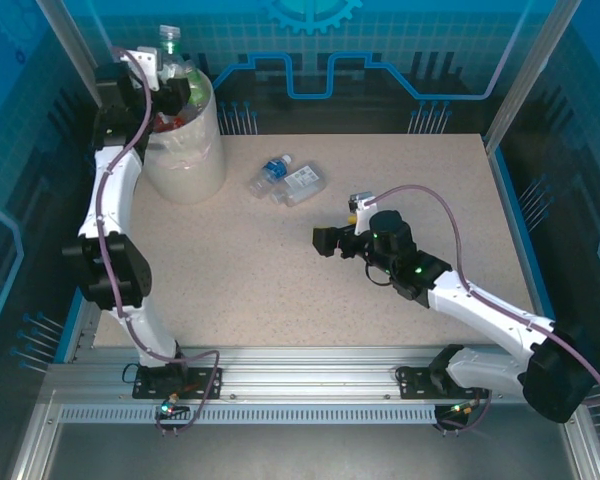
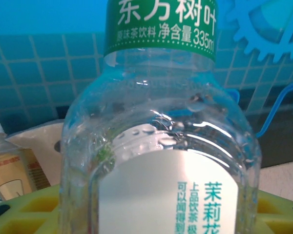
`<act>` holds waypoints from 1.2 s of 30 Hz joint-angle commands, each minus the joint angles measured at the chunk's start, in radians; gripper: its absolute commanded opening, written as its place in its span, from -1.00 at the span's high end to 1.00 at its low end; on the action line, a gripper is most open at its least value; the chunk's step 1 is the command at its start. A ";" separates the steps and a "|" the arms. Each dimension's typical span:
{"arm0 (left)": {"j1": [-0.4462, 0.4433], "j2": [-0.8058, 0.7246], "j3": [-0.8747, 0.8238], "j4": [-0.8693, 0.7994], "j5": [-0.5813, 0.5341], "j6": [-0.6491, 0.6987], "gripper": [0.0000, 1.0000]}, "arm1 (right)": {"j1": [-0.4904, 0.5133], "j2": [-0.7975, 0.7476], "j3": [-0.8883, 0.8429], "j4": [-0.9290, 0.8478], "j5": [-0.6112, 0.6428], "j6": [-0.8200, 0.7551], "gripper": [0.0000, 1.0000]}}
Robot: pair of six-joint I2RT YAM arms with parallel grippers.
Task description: Put the plastic bottles in the bin
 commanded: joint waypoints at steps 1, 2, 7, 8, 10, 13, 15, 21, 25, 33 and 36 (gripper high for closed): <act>0.005 0.051 0.093 -0.130 0.050 0.103 0.08 | 0.014 0.015 0.037 -0.003 -0.003 0.008 -1.00; 0.005 0.066 0.112 -0.157 0.057 0.112 0.07 | 0.014 0.018 0.041 -0.004 -0.004 0.007 -1.00; 0.005 0.089 0.137 -0.191 0.100 0.109 -0.15 | 0.015 0.034 0.055 -0.012 -0.009 -0.001 -1.00; 0.006 0.092 0.144 -0.198 0.108 0.107 -0.20 | 0.016 0.037 0.057 -0.013 -0.010 -0.001 -1.00; 0.005 0.100 0.167 -0.226 0.124 0.108 -0.27 | 0.016 0.043 0.064 -0.018 -0.014 -0.003 -1.00; 0.006 0.102 0.185 -0.261 0.134 0.117 -0.37 | 0.016 0.050 0.069 -0.028 -0.017 -0.004 -0.99; 0.007 0.093 0.181 -0.269 0.135 0.120 -0.50 | 0.016 0.051 0.068 -0.032 -0.017 -0.004 -1.00; 0.007 0.059 0.157 -0.246 0.136 0.090 -0.88 | 0.015 0.054 0.067 -0.033 -0.020 -0.007 -0.99; 0.007 0.040 0.151 -0.223 0.142 0.043 -0.91 | 0.016 0.053 0.067 -0.036 -0.016 -0.007 -1.00; -0.028 -0.086 0.011 -0.077 0.034 -0.102 -0.98 | 0.015 0.048 0.051 -0.040 0.047 0.033 -1.00; -0.064 -0.181 -0.103 0.015 -0.019 -0.163 -0.98 | 0.010 0.046 0.039 -0.034 0.093 0.066 -1.00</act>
